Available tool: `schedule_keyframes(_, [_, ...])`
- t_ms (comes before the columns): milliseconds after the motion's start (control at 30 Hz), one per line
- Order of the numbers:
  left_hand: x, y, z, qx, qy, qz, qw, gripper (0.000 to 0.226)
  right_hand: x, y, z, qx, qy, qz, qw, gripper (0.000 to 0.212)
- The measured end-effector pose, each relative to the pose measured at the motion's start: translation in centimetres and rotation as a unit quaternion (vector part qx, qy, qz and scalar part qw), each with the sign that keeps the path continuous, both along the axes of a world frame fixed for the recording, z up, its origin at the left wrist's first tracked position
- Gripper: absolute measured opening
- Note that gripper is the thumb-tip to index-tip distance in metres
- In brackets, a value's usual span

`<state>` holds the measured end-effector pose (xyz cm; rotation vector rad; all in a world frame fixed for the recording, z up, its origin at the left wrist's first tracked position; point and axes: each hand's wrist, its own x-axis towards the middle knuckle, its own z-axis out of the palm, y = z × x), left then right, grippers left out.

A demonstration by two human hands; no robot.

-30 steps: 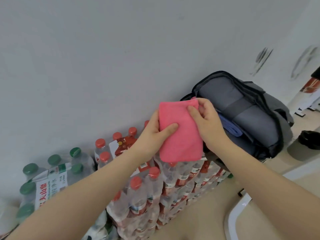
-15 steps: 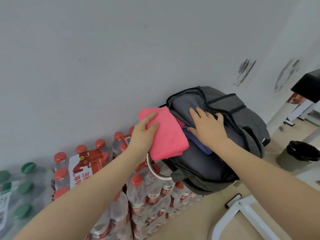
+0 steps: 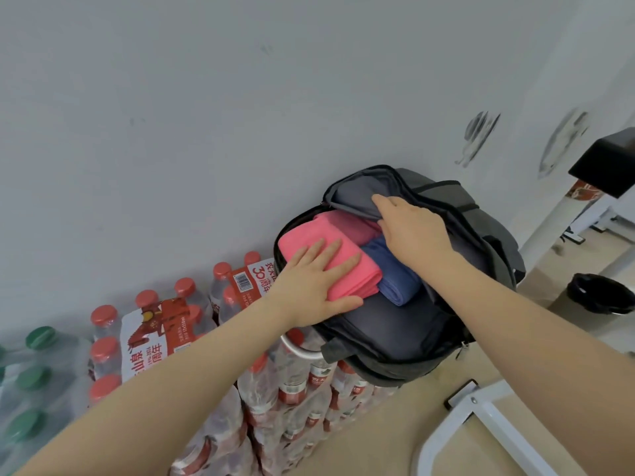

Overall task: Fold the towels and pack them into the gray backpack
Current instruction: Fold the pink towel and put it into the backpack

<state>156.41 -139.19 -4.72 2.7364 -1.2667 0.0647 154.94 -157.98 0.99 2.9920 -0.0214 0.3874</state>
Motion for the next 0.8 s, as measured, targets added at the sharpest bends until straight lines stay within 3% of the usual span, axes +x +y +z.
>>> schedule_keyframes(100, [1.2,-0.4,-0.6,0.059,0.022,0.005,0.998,0.076,0.0,0.0,-0.4,-0.013,-0.004,-0.014,1.0,0.051])
schedule_keyframes(533, [6.2,-4.4,0.3,0.054,0.024,-0.001,0.998,0.074,0.3,1.3,-1.0,-0.012,0.037,-0.014,0.999,0.052])
schedule_keyframes(667, [4.5,-1.9,-0.7,-0.066,0.007,-0.017,0.998,0.077,-0.2,2.6,-2.3,0.006,0.048,-0.028,0.998,0.056])
schedule_keyframes(800, [2.2,2.0,-1.0,-0.169,-0.019,0.029,0.985,0.062,-0.7,4.5,-3.1,-0.038,-0.041,-0.041,0.998,0.051])
